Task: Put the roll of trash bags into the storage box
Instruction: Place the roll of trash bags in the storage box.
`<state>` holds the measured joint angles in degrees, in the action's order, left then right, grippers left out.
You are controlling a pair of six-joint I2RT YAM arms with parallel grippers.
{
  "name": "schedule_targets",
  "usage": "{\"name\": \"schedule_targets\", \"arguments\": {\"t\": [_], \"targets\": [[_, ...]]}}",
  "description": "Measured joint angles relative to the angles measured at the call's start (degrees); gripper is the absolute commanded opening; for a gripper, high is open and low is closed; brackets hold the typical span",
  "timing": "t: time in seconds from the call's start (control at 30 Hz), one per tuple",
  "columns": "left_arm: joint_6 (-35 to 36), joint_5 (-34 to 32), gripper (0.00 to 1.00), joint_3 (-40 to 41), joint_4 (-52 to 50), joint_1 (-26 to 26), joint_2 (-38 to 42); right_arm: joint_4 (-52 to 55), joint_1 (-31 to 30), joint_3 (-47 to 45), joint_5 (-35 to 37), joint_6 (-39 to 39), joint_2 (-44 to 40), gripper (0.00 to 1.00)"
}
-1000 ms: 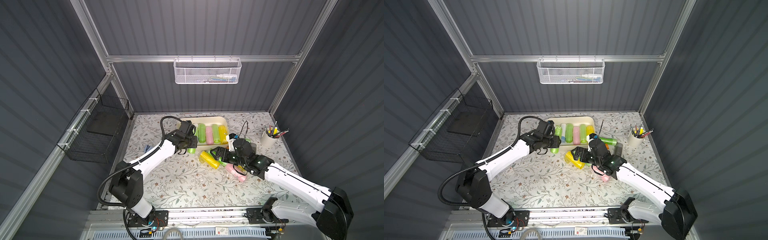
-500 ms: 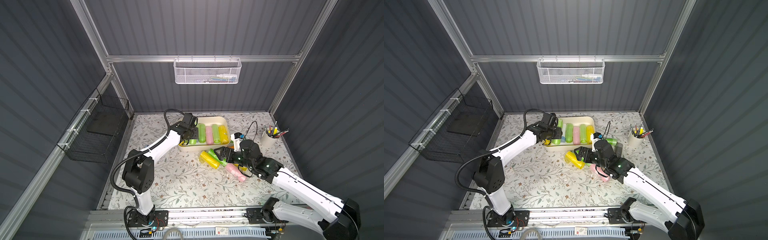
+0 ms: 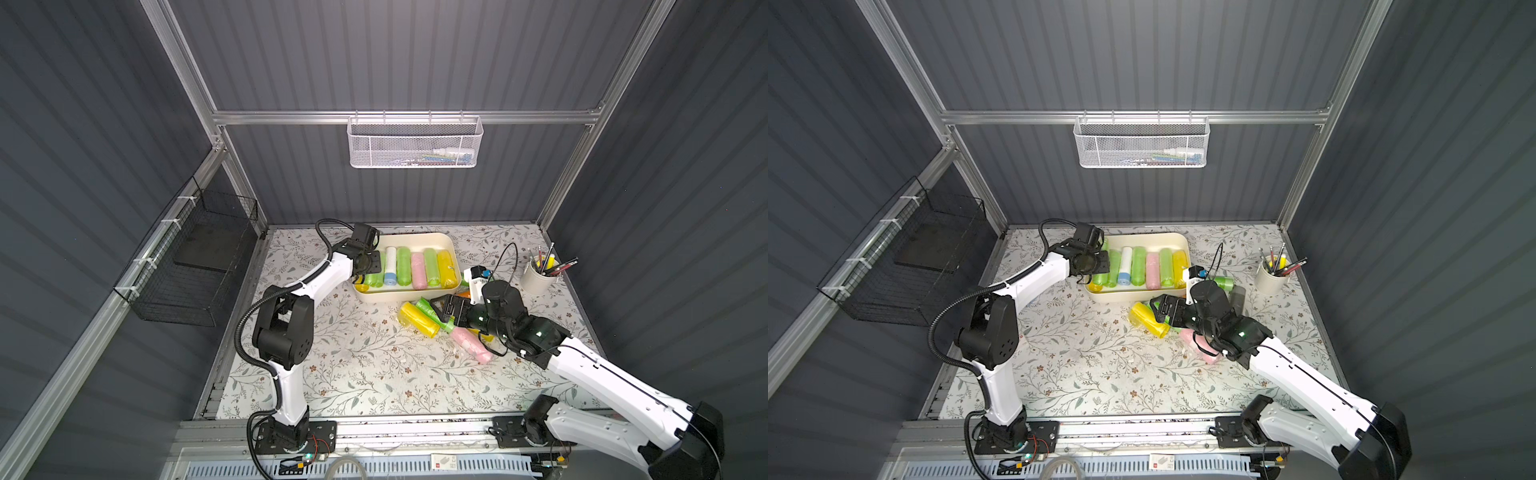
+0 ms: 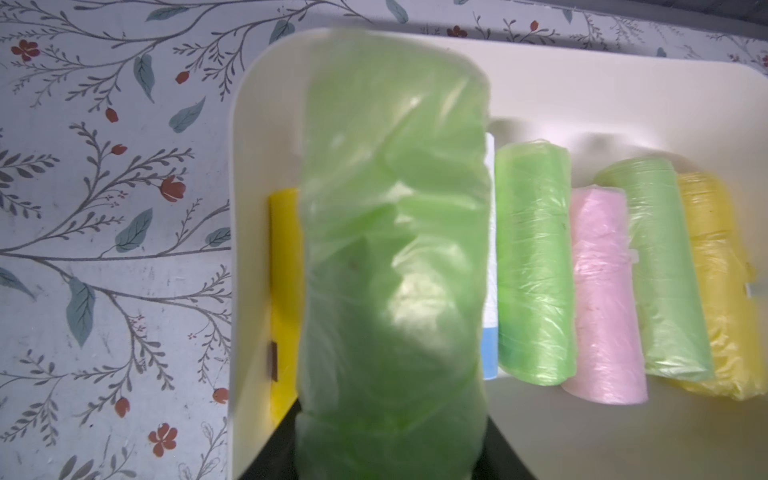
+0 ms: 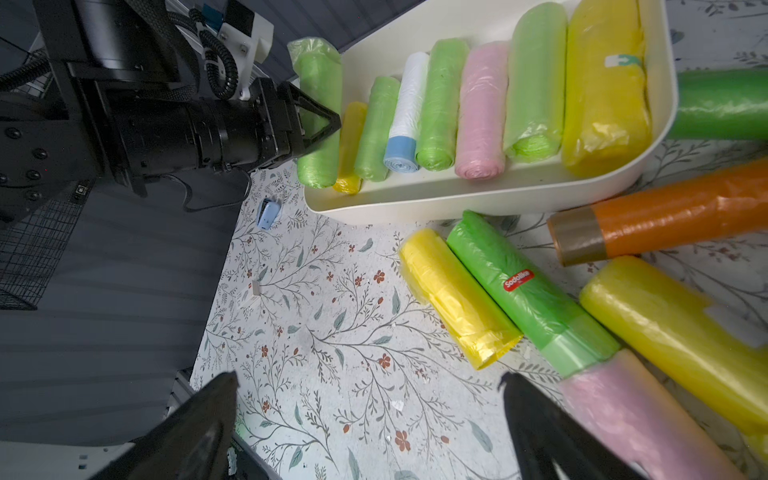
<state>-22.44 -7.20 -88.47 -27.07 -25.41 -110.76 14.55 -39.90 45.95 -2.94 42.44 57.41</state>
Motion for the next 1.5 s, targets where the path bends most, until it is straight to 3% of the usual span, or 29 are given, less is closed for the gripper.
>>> {"name": "schedule_targets", "arguments": {"t": [0.63, 1.5], "targets": [[2.38, -6.21, 0.48, -4.50, -1.03, -0.04, -4.11, -0.83, 0.85, -1.88, 0.15, 0.24, 0.28, 0.99], [4.72, -8.28, 0.51, -12.02, -3.39, -0.04, -12.13, -0.85, 1.99, -2.84, -0.11, 0.63, 0.28, 0.99]]}}
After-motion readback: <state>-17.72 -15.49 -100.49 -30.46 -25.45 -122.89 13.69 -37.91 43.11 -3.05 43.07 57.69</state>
